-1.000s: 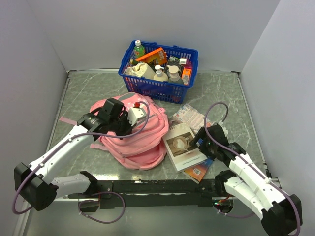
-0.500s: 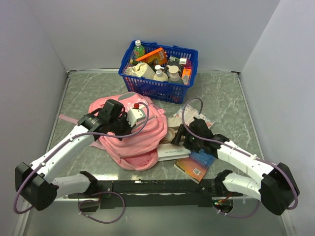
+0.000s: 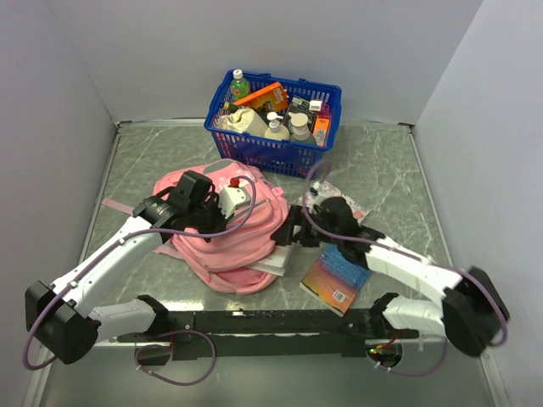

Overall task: Pack the student bag
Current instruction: Move the book to the center of the board.

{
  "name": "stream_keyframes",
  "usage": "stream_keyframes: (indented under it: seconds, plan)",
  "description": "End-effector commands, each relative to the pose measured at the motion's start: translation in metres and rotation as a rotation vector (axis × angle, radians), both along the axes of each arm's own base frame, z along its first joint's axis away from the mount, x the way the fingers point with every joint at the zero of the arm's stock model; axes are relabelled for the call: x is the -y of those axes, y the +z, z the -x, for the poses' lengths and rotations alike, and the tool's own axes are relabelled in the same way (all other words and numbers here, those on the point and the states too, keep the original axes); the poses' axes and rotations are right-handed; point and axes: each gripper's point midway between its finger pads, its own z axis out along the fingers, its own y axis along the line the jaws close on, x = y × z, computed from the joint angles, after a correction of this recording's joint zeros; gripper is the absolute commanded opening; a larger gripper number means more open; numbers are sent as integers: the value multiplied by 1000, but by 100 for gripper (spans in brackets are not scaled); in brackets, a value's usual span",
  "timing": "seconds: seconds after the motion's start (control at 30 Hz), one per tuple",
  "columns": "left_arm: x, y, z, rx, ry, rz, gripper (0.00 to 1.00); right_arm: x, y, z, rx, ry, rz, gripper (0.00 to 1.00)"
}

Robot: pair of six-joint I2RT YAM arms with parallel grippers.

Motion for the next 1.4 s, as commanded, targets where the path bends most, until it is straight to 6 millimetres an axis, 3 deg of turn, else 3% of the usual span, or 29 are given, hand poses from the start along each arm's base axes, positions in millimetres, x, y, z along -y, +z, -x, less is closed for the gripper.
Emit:
stream_keyframes:
  seconds: [0.0, 0.1, 0.13, 0.17, 0.2, 0.23, 0.27, 0.33, 0.43, 0.53, 0.57, 0.63, 0.67, 0.77, 0.87, 0.97, 1.07, 1.27, 1.33, 1.37]
  plan:
    - [12, 59, -47, 221, 75, 120, 1, -62, 57, -9, 154, 223, -147, 94]
    - [11, 69, -46, 234, 81, 136, 1, -60, 48, -10, 142, 195, -105, 93]
    - [10, 71, -47, 237, 87, 141, 1, -49, 54, -12, 170, 151, -95, 91]
    - [9, 77, -47, 243, 89, 152, 1, -33, 38, -9, 125, 104, -23, 89]
    - [9, 79, -46, 233, 87, 161, 1, -13, 30, -20, 132, -1, 59, 88]
    - [7, 80, -47, 228, 94, 165, 1, -1, 38, -20, 167, -32, 87, 87]
    - [7, 82, -48, 223, 93, 168, 1, 14, 27, -17, 135, -72, 154, 83]
    - [6, 82, -50, 218, 96, 170, 1, 36, 31, -25, 161, -181, 190, 79]
    - [2, 85, -52, 216, 104, 171, 1, 72, 15, -30, 121, -329, 255, 64]
    - [-2, 85, -51, 214, 108, 168, 1, 98, 0, -43, 71, -426, 296, 41]
    - [-3, 85, -51, 217, 111, 165, 1, 104, -4, -48, 60, -457, 312, 26]
    - [-5, 85, -50, 218, 117, 161, 1, 104, -12, -58, 32, -451, 322, 14]
    - [-6, 84, -49, 218, 117, 158, 1, 100, -14, -60, 27, -436, 321, 0]
    - [-9, 85, -50, 227, 124, 153, 1, 73, -22, -52, 15, -327, 280, 0]
    - [-9, 80, -52, 225, 130, 151, 1, 34, -23, -25, 78, -191, 223, 0]
    - [-7, 76, -53, 208, 131, 149, 1, -5, -9, -1, 177, -78, 100, 0]
    - [-5, 75, -56, 195, 134, 152, 1, -29, -1, 14, 213, -10, 31, 0]
    - [-3, 74, -56, 183, 135, 158, 1, -77, -1, 25, 277, 82, -19, 0]
    - [-2, 72, -56, 175, 132, 160, 1, -98, 9, 27, 305, 128, -64, 0]
    - [-2, 72, -55, 169, 135, 163, 1, -108, -1, 27, 299, 149, -51, 0]
